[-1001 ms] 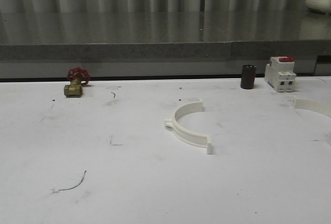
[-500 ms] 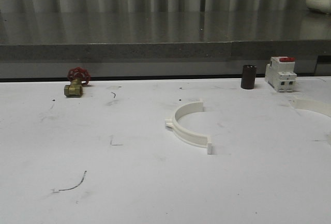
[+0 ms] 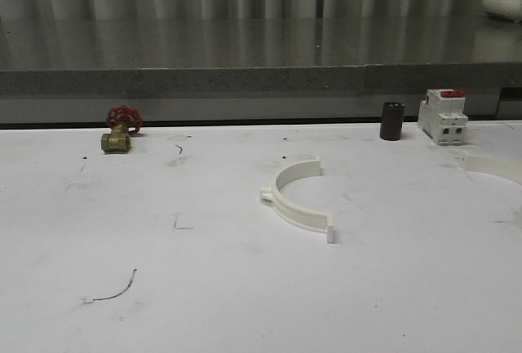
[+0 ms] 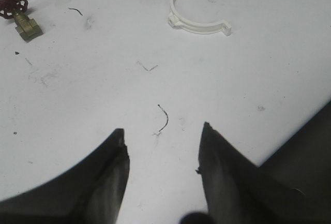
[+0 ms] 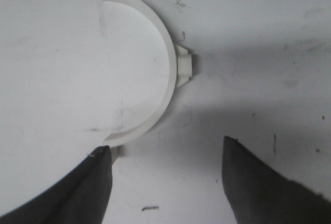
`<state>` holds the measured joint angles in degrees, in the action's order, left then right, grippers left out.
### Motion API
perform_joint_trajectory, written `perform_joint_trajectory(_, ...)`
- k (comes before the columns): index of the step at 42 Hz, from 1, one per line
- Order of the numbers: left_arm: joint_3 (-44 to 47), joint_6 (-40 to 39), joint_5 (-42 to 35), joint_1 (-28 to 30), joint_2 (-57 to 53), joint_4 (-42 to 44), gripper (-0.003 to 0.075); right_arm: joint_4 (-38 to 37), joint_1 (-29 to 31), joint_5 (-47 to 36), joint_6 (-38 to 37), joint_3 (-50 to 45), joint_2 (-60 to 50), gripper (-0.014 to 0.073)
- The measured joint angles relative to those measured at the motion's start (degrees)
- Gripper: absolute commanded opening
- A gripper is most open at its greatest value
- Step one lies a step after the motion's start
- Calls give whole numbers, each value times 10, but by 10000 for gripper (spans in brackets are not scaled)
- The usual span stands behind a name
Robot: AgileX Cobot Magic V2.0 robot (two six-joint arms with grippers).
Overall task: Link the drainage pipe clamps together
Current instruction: 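Move the right gripper down onto the other white clamp half, then grasp the clamp half's tab and lift it toward the placed half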
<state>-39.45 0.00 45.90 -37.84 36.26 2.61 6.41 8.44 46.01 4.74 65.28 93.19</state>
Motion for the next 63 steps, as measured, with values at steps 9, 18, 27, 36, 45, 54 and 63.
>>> perform_joint_trajectory(9,0,0,0,0,0,-1,314,0,0,-74,20,1,75,489)
perform_joint_trajectory(18,0,0,0,0,0,-1,314,0,0,-125,23,4,127,486)
perform_joint_trajectory(27,0,0,0,0,0,-2,314,0,0,-150,24,4,148,267)
perform_joint_trajectory(36,0,0,0,0,0,-2,314,0,0,-154,25,4,147,201)
perform_joint_trajectory(45,0,0,0,0,0,-2,314,0,0,-154,25,4,147,201)
perform_joint_trajectory(54,0,0,0,0,0,-2,314,5,0,-136,25,6,145,201)
perform_joint_trajectory(63,0,0,0,0,0,-2,314,20,-9,-70,17,12,64,201)
